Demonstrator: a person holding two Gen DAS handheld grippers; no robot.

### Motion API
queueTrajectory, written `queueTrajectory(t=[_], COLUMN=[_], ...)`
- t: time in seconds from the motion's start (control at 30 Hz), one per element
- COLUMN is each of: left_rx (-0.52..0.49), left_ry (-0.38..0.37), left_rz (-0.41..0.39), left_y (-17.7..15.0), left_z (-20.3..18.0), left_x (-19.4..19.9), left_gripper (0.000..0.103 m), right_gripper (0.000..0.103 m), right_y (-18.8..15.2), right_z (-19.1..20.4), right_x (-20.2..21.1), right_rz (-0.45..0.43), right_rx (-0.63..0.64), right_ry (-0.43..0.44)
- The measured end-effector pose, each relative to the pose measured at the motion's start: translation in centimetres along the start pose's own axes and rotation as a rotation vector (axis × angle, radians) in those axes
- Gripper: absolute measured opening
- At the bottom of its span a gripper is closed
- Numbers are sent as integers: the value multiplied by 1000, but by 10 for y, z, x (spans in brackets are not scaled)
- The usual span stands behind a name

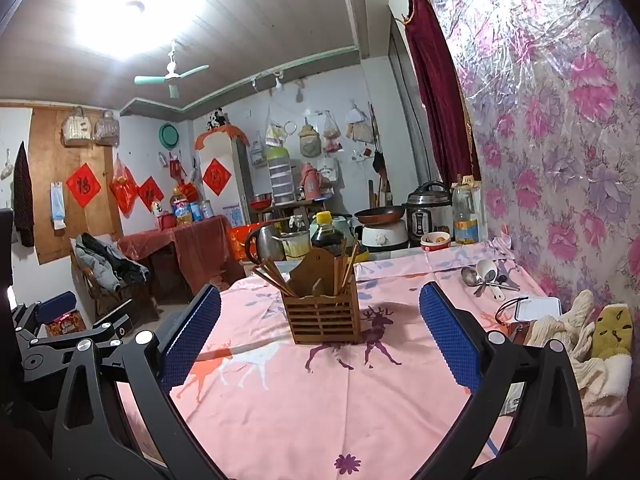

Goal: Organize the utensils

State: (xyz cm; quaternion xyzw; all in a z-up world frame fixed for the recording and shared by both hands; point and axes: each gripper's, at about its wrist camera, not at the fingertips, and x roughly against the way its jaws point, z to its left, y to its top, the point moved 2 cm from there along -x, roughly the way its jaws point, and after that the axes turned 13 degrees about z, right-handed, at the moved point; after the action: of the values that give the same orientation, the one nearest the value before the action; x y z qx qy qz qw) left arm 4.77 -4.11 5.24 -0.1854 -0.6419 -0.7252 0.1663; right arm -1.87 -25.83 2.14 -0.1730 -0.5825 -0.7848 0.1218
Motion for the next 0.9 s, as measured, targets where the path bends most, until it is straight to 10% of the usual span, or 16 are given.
queueTrajectory(t=[0.9], left_rx=[27], left_ry=[-30], left_rz=[41], left_y=[-18], left_z=[13], left_x=[-17], left_gripper=[97], right_gripper=[96], right_y=[-14], right_z=[10], right_x=[-17], right_rz=[45], right_rx=[54], right_ry=[-29])
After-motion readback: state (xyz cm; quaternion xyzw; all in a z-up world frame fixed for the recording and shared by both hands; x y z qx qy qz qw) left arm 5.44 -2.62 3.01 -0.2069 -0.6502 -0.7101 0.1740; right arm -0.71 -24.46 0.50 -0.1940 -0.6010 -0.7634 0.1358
